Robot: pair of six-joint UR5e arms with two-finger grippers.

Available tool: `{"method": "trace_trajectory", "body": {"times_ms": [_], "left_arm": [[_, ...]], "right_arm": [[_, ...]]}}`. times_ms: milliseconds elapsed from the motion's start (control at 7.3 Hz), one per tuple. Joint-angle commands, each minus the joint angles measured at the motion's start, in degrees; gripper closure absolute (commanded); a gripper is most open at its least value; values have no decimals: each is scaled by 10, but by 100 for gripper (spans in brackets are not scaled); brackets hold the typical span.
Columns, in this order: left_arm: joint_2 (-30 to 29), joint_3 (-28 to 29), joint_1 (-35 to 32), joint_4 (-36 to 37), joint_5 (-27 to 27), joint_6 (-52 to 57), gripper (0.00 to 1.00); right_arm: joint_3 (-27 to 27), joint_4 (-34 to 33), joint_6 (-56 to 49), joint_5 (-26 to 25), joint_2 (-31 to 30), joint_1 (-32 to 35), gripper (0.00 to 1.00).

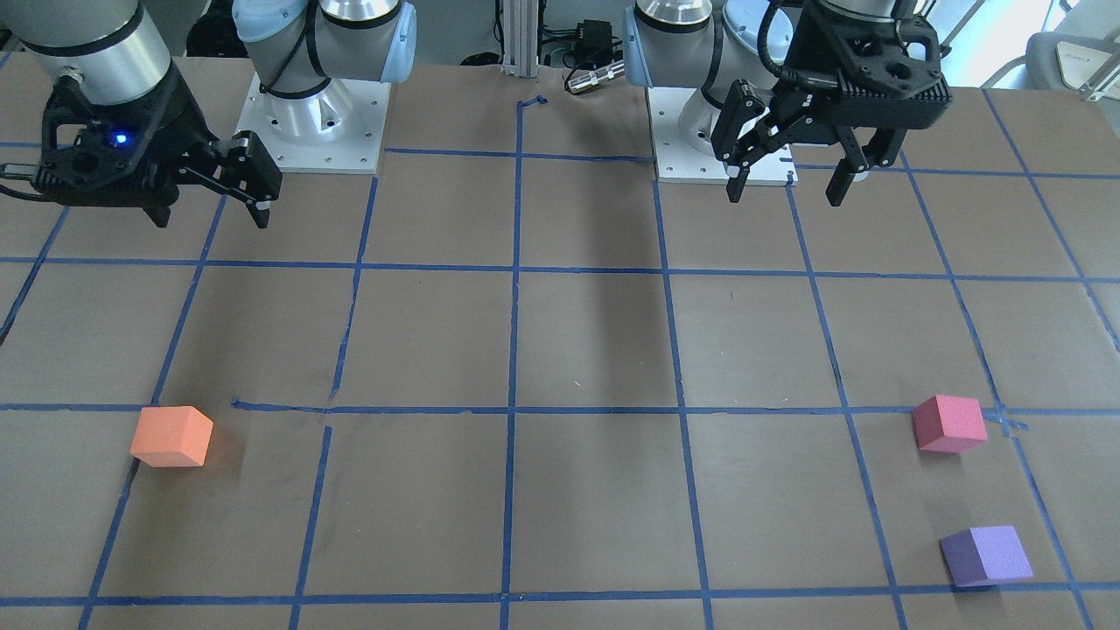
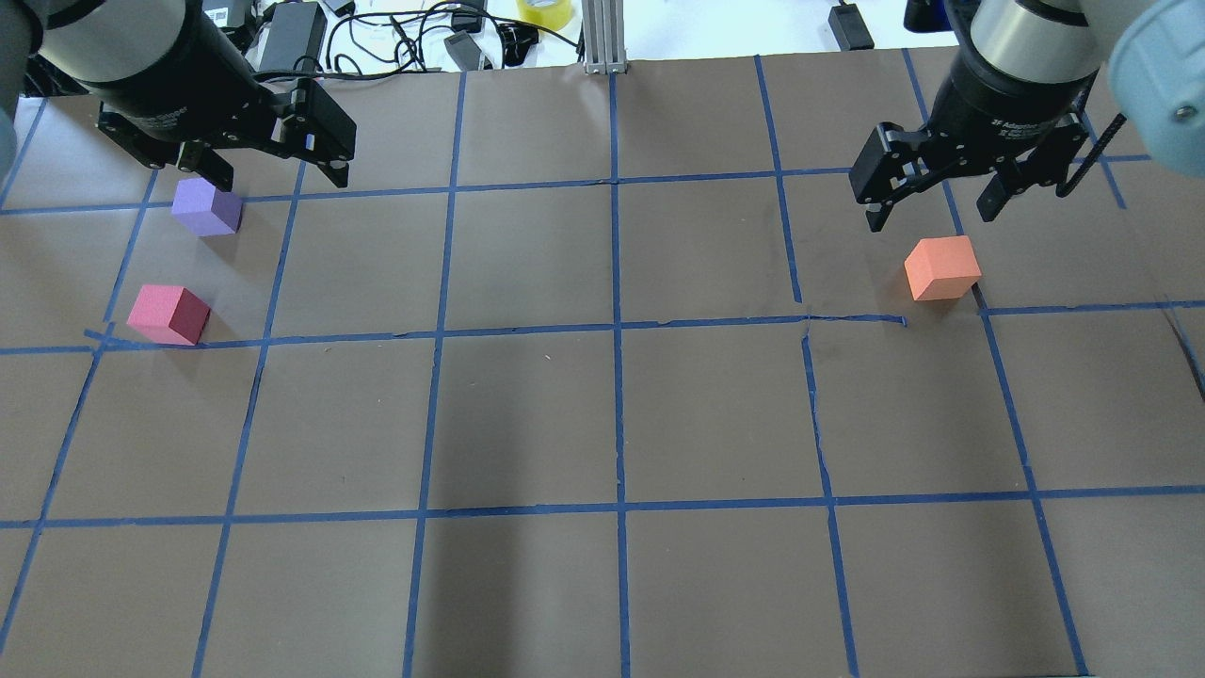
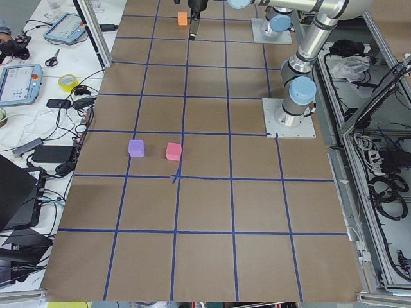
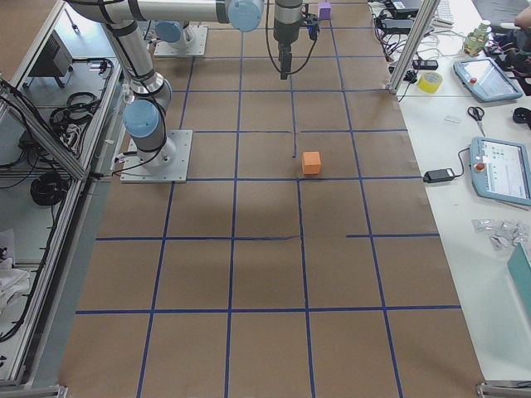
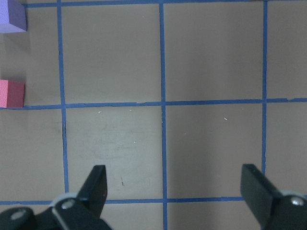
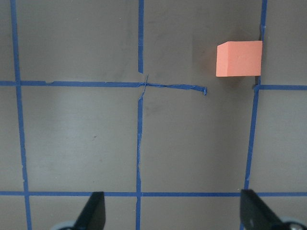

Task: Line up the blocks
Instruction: 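Move the right gripper above the orange cube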

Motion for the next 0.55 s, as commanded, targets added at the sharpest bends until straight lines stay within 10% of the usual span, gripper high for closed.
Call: {"method": "trace_trajectory", "body": {"times_ms": [0,411], "left_arm": [[-3,7,4,-1,-4,1,0],[-2,-2,4,-33,-7,0,0]], "right_arm": [[2,-14,-4,1,27,-61,0],[6,-91,-103,-8,78,-81,0]]}}
